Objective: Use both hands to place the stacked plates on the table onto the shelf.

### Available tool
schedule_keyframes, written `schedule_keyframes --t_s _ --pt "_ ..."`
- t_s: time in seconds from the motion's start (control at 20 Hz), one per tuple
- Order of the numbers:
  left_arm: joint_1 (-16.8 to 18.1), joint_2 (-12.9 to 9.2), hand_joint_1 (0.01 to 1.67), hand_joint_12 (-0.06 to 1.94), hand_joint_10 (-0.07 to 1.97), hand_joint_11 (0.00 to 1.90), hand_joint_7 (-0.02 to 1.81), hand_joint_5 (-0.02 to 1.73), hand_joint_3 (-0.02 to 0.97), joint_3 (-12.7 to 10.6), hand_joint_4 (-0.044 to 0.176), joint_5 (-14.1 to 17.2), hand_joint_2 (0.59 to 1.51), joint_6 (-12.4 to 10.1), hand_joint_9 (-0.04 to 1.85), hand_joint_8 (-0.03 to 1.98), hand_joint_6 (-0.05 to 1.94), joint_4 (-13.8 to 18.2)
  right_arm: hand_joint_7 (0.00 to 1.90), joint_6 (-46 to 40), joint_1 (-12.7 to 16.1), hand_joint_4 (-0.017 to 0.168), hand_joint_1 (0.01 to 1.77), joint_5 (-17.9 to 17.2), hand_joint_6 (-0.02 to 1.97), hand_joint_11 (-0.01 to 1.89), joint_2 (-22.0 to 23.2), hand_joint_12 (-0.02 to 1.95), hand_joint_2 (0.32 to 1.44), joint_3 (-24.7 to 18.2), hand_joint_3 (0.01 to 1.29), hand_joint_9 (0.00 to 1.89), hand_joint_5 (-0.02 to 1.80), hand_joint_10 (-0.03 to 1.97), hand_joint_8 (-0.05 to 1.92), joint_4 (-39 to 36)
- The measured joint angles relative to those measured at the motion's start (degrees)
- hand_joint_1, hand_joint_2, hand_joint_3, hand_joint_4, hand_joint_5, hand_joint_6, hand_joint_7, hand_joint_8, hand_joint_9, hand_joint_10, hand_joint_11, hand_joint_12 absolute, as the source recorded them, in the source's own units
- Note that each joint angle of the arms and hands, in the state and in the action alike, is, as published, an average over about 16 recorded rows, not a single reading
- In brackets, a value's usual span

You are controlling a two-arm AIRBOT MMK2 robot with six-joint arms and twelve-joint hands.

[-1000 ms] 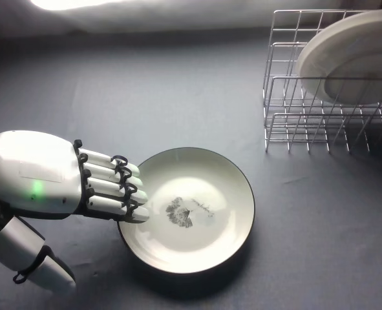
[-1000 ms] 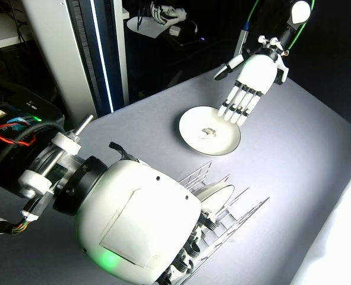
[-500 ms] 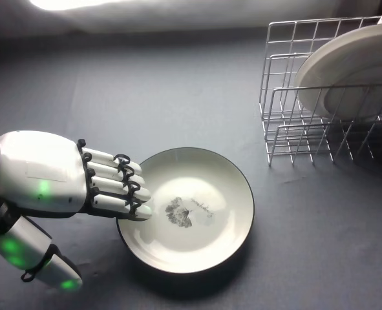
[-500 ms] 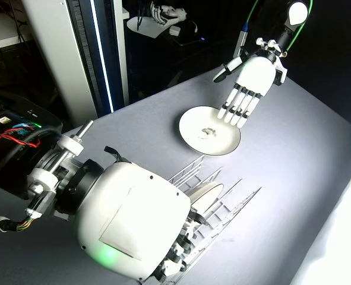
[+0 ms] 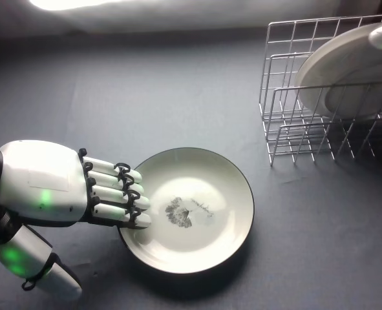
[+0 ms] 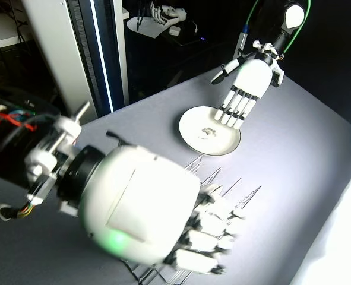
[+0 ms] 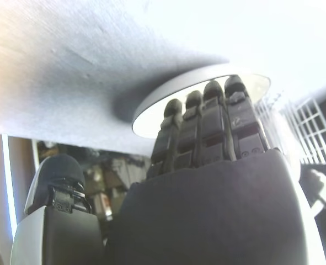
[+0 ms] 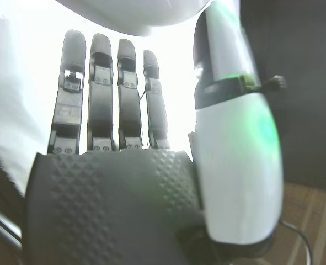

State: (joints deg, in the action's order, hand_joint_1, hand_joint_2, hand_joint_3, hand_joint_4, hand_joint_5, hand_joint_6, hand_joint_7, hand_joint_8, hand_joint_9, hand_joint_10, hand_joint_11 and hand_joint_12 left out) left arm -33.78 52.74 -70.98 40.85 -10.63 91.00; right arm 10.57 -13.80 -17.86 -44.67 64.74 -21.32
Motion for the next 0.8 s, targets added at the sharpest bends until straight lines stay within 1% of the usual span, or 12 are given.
schedule_keyframes --t_s 0.15,0.35,0.5,0.6,0.8 --pt "-1.4 0.2 0.02 -0.02 0.00 0.02 0.02 0.04 0.021 0.0 0.001 -0.2 1.121 0.2 0.02 -0.01 0.00 -0.6 0.25 0.0 1.1 -0.002 0.97 -2.6 0.02 0.13 -0.2 0.46 0.95 -1.3 0.01 0.25 0.23 -0.01 0.02 -5.3" --pt "-3.2 0.4 0.02 -0.02 0.00 0.02 0.02 0.03 0.021 0.0 -0.002 -0.4 1.122 0.4 0.02 -0.01 -0.01 -1.4 0.10 0.0 1.6 -0.001 0.86 -7.5 0.02 0.03 -0.8 0.29 0.88 -2.8 0.01 0.11 0.09 -0.01 0.02 -15.4" --pt "-4.4 0.5 0.02 -0.02 0.00 0.02 0.02 0.02 0.021 0.0 -0.004 -0.5 1.122 0.4 0.02 -0.01 -0.02 -1.8 0.03 0.0 1.1 0.001 0.80 -11.8 0.02 0.01 -1.5 0.14 0.83 -3.6 0.01 0.04 0.04 -0.01 0.02 -23.9" --pt "-5.1 0.6 0.02 -0.02 -0.01 0.02 0.02 0.02 0.021 0.0 -0.006 -0.6 1.123 0.4 0.02 -0.01 -0.02 -2.0 0.01 0.0 0.5 0.002 0.79 -14.6 0.02 0.01 -2.1 0.06 0.81 -3.8 0.02 0.02 0.02 -0.01 0.02 -29.3" --pt "-5.9 0.7 0.02 -0.02 -0.01 0.01 0.01 0.01 0.022 0.0 -0.008 -0.6 1.121 0.4 0.02 -0.01 -0.02 -2.4 0.01 0.1 -1.0 0.003 0.84 -18.8 0.02 0.02 -3.7 0.03 0.80 -3.9 0.02 0.02 0.02 -0.01 0.02 -38.0"
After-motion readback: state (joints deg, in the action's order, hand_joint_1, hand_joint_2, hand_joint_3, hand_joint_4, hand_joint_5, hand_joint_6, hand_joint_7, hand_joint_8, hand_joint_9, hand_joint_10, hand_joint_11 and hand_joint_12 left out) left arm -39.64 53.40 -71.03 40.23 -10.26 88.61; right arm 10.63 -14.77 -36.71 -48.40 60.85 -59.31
